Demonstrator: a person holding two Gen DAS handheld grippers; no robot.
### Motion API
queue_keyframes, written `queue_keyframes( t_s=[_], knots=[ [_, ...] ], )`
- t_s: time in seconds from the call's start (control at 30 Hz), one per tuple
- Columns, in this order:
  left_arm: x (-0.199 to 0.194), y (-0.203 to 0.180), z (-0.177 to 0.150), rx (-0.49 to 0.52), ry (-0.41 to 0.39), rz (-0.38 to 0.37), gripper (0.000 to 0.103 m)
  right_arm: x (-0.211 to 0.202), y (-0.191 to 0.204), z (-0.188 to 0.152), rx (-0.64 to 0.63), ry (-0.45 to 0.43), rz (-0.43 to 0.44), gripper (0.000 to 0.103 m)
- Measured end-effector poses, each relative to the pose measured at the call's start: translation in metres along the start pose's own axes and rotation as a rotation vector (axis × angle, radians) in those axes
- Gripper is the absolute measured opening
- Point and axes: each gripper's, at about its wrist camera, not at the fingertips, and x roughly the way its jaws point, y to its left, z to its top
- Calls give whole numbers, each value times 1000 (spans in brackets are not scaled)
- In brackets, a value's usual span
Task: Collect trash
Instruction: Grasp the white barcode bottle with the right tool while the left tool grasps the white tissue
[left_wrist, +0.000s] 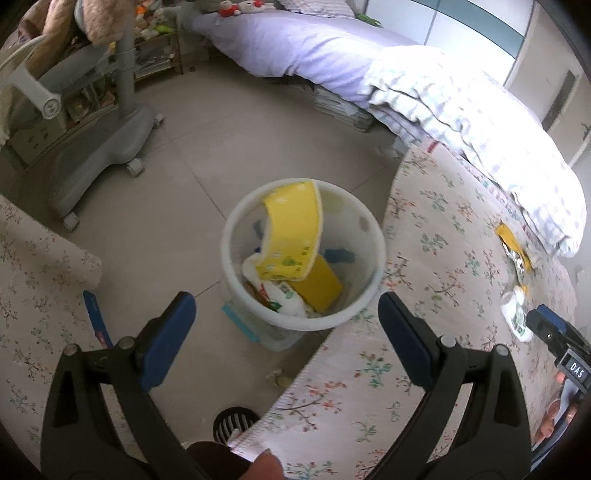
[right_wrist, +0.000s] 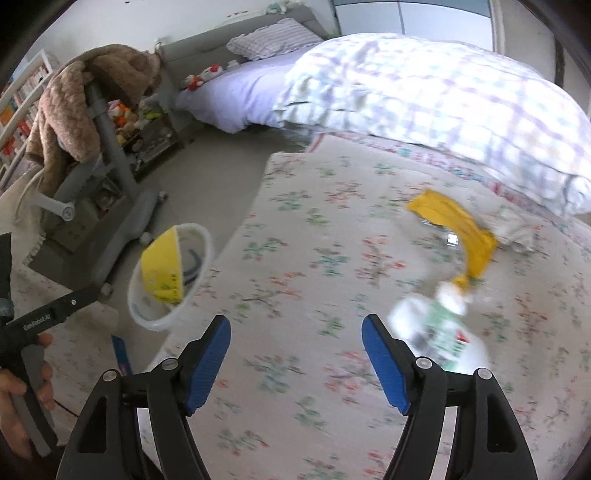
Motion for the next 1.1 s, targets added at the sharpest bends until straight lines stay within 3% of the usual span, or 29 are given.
queue_keyframes(
  t_s=[0.33,0.67,0.87,1.1],
  knots=[
    [12,-40,-6,37,52,-46,99,-10,-67,-11,27,48,-98,77],
    [21,-75,-7,75,72,-57,99,7,-113,-4,59,154,-84,77],
    [27,-93,-10,111,85,-49,99,31,-114,-6,36,215,-46,77],
    [28,-107,-16,139,92,-46,99,55,-102,-16,-48,264,-100,74]
  ],
)
